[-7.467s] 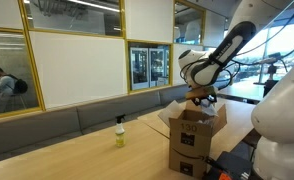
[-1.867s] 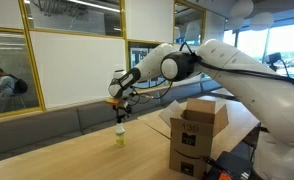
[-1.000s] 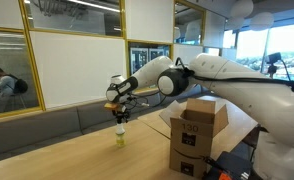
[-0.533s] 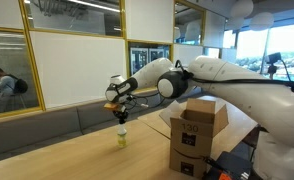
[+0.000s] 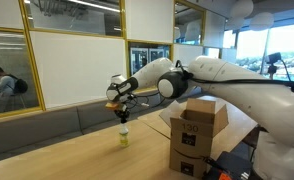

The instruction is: Place the clear plastics and spray bottles inside the brown box

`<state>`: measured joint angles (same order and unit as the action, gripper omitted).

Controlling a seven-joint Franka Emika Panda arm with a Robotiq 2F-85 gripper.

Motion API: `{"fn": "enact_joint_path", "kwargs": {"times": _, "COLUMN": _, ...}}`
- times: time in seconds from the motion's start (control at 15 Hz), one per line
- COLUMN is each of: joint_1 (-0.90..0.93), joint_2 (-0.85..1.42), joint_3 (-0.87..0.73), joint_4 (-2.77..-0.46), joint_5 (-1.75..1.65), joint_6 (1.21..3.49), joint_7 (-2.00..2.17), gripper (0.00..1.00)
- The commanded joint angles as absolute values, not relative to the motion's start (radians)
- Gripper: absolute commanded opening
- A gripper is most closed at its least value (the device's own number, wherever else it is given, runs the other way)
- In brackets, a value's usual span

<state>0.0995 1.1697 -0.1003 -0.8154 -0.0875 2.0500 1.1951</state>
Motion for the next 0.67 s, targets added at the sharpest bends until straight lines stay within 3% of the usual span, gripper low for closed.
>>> {"fn": "enact_joint_path", "kwargs": {"times": 0.0, "joint_1": 0.094, "joint_2": 1.094, "joint_3": -0.122, "joint_4": -0.837, "joint_5": -0.099, "joint_6": 2.015, "joint_7": 1.195, "gripper": 0.18}}
{"fn": "enact_joint_path", "kwargs": {"times": 0.6, "joint_1": 0.117, "joint_2": 0.808, "joint_3": -0.224, "joint_4": -1.053, "joint_5": -0.176, "joint_6": 1.962, "joint_7": 1.172, "gripper": 0.19}}
